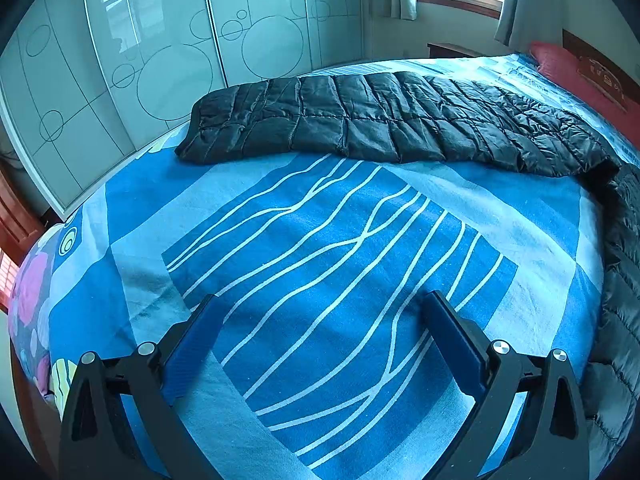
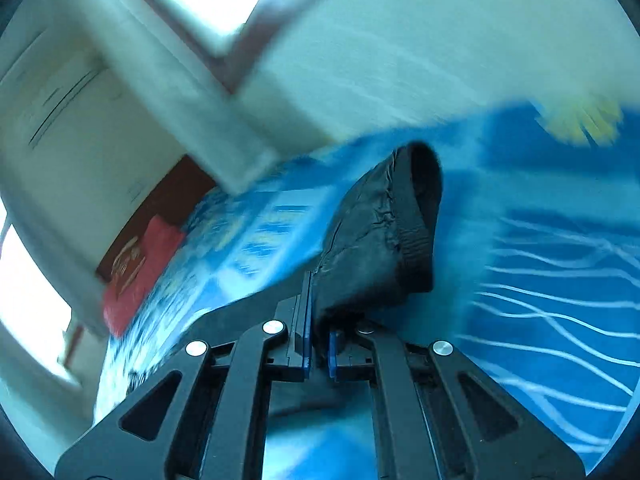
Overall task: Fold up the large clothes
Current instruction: 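Carry the held sleeve across the jacket body and lower it with the right tool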
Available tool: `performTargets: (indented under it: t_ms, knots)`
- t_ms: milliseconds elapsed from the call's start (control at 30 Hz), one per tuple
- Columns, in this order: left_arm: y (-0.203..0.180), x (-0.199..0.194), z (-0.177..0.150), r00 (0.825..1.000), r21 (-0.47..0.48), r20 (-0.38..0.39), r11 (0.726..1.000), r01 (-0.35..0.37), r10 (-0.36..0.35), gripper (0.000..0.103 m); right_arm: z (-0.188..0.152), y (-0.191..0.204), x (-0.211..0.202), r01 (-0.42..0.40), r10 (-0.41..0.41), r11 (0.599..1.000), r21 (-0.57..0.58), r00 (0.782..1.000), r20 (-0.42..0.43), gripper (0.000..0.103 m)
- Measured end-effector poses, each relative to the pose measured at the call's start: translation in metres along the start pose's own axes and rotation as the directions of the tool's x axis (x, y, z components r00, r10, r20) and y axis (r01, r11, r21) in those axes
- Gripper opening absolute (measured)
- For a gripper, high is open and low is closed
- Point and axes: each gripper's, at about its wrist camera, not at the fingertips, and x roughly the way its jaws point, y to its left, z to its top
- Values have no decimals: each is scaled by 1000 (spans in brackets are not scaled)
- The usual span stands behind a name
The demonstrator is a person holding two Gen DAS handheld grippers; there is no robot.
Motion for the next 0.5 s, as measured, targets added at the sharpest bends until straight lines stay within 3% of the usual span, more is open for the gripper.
performTargets:
  t_ms: [267, 500]
  knots:
    - [0, 0, -1, 1000, 1, 3, 1000, -1, 1, 99, -55, 150, 4, -192, 162, 946, -261, 978, -132, 6]
    - [2, 1, -2, 1000, -4, 4, 1000, 6, -6, 99, -143, 275, 15, -360, 247, 843, -400, 919, -307, 6]
